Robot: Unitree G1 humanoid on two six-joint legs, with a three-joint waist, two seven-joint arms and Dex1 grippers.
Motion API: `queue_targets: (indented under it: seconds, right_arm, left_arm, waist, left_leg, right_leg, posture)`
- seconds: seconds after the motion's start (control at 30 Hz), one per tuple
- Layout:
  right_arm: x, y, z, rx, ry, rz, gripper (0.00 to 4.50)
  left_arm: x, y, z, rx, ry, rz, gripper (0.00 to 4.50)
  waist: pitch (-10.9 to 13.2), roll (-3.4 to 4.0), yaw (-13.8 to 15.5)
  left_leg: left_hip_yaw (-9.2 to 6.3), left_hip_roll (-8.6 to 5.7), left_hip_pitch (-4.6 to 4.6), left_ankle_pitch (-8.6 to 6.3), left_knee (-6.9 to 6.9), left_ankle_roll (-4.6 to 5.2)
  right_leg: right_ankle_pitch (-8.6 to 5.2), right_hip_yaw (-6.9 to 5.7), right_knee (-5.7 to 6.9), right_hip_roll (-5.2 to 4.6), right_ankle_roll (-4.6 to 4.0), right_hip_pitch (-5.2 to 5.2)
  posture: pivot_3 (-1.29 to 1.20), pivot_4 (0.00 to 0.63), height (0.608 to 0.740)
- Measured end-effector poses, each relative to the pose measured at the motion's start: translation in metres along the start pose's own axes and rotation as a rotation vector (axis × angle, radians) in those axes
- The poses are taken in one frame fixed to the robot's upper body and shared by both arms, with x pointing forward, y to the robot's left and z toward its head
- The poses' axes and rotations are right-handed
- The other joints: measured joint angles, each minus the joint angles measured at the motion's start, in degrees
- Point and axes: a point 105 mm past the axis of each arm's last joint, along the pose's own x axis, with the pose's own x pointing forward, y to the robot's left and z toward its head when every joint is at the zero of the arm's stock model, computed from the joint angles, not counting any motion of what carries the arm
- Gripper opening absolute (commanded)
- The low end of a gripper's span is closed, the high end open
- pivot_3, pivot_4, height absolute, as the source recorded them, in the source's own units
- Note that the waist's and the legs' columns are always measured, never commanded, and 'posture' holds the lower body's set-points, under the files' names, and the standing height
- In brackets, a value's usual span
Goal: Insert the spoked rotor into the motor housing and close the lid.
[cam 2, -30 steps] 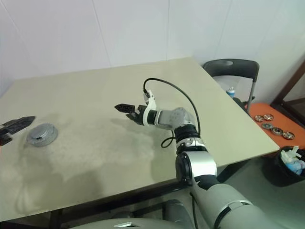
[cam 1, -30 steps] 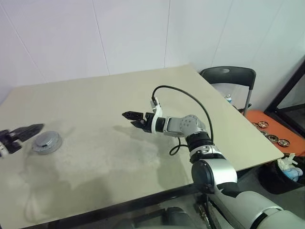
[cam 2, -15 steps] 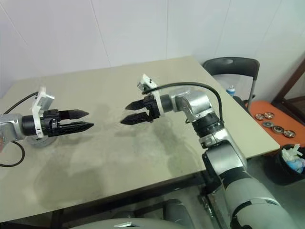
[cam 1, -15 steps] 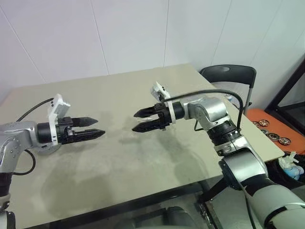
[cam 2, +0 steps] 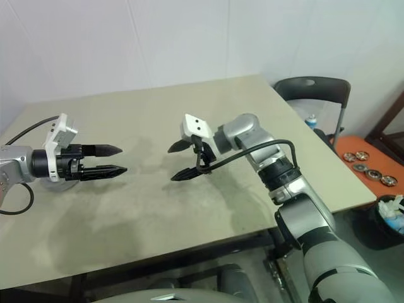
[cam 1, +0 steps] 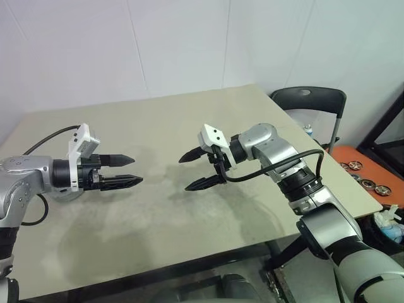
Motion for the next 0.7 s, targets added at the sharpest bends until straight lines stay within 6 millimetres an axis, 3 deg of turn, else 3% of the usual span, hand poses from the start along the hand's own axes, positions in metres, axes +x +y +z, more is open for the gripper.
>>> queue_targets:
  seconds: [0.37, 0.7]
  right_arm:
    - [0.0, -0.005, -0.013, 0.011, 0.025, -0.009, 4.5]
    - [0.013, -0.028, -0.033, 0.09, 0.031, -0.148, 4.5]
  left_arm:
    - [-0.005, 0.0, -0.006, -0.015, 0.005, 0.03, 4.23]
    - [-0.013, 0.022, -0.037, -0.12, -0.026, 0.221, 4.23]
  waist:
    - [0.0, 0.0, 0.85]
    - [-0.01, -0.02, 0.92]
  left_leg:
    - [0.03, 0.0, 0.01, 0.0, 0.0, 0.0]
    - [0.02, 0.01, 0.06, 0.01, 0.01, -0.01]
  right_leg:
    - [0.0, 0.0, 0.0, 0.02, 0.0, 0.01]
    - [0.01, 0.01, 0.05, 0.03, -0.02, 0.03]
  posture:
    - [0.0, 0.0, 0.74]
    - [0.0, 0.0, 0.74]
